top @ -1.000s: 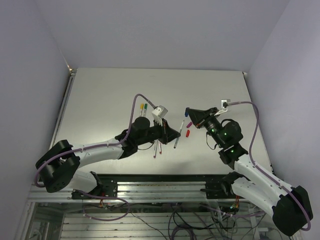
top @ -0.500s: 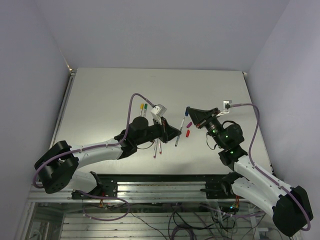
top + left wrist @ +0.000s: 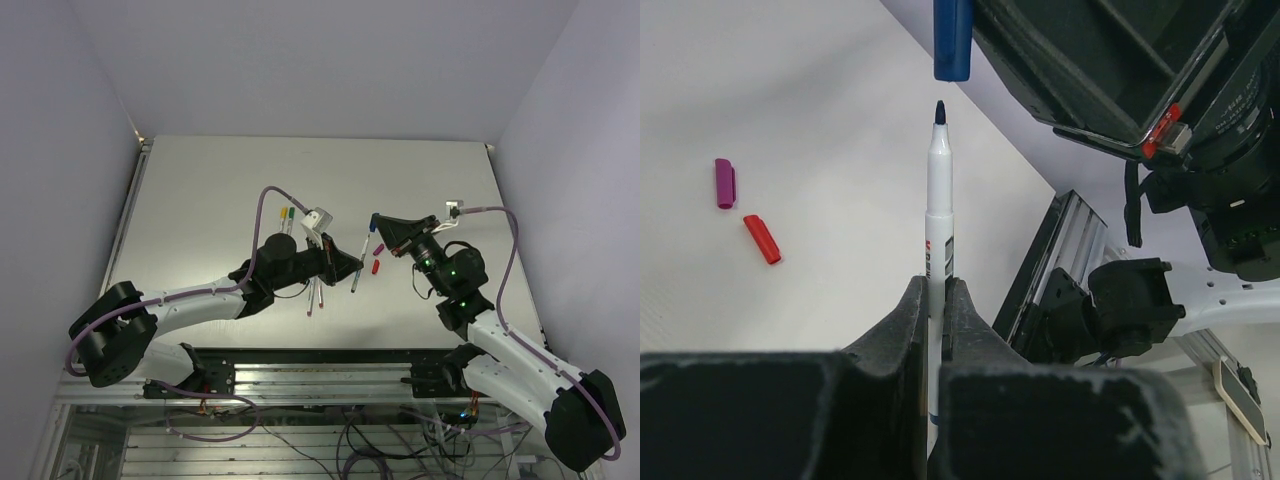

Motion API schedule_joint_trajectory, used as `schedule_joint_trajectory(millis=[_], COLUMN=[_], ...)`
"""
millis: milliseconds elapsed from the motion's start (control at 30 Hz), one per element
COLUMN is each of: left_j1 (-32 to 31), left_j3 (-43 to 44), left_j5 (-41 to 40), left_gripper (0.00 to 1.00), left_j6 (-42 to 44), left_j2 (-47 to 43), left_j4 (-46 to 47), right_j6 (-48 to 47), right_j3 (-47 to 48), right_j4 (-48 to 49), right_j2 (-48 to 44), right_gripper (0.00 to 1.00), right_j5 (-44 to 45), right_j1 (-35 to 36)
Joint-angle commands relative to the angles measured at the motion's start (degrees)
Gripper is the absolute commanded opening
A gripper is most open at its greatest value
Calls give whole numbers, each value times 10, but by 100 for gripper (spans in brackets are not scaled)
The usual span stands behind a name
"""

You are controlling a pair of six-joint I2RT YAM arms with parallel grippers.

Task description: Insert the pens into the pen caps

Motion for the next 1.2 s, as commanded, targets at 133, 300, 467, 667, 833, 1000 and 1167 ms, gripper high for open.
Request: schedule_joint_trajectory(millis=[133,300,467,667,833,1000,1167], left_j1=[-4,-4,-5,-5,-4,-4,-4], left_j3=[6,3,2,1,1,-3,-5], left_j5=[10,8,5,3,3,4,0], left_gripper=[7,7,7,7,7,7,7], left_j6=[-2,-5,-6,-6,-5,-6,-6], left_j2=[-2,0,1,-1,1,3,1], left_j4=[32,35,36,34,31,32,31], right_j6=[2,4,8,16,16,11,11], right_j3=[-10,-15,-17,-23,-22,-15,-13], right_j4=[30,33,33,42,46,41,35], right_j2=[8,9,8,8,9,5,4], right_gripper=[0,0,0,0,0,0,0], right_j5=[-8,-7,-9,-9,-7,-6,-9], right_j1=[0,1,4,7,9,9,9])
